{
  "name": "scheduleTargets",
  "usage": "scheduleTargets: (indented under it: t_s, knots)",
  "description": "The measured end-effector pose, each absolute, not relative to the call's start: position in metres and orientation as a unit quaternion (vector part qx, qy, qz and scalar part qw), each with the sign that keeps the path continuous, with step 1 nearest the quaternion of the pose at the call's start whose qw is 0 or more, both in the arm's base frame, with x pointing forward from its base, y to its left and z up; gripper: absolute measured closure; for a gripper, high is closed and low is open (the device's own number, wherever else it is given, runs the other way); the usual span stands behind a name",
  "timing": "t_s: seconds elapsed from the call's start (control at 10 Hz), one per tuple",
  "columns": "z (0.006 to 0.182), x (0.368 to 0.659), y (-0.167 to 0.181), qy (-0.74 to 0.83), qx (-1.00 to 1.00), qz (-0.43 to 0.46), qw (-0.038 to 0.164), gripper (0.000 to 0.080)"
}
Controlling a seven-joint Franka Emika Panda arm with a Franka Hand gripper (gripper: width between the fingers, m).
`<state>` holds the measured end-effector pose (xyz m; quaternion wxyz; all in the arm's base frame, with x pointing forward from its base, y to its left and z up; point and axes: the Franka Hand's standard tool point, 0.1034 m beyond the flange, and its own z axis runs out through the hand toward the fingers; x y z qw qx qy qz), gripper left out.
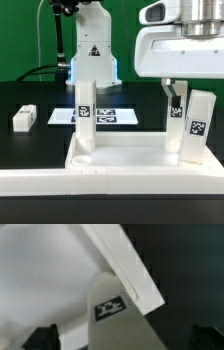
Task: Assemble desk
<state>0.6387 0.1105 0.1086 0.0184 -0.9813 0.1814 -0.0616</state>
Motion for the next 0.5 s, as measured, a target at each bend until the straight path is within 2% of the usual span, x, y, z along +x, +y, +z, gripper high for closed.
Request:
scheduleTargets:
  t_s: [0.2, 0.4, 0.5]
  knots:
    - [0.1087, 0.6406, 0.1042, 0.193, -0.979, -0.066, 0.019, 0.0151]
    - [0.1086, 0.6408, 0.1032, 0.204, -0.976, -0.066, 0.020, 0.0396]
    - [0.1085, 0.6407, 0.1035, 0.245, -0.967, -0.065, 0.023, 0.0396]
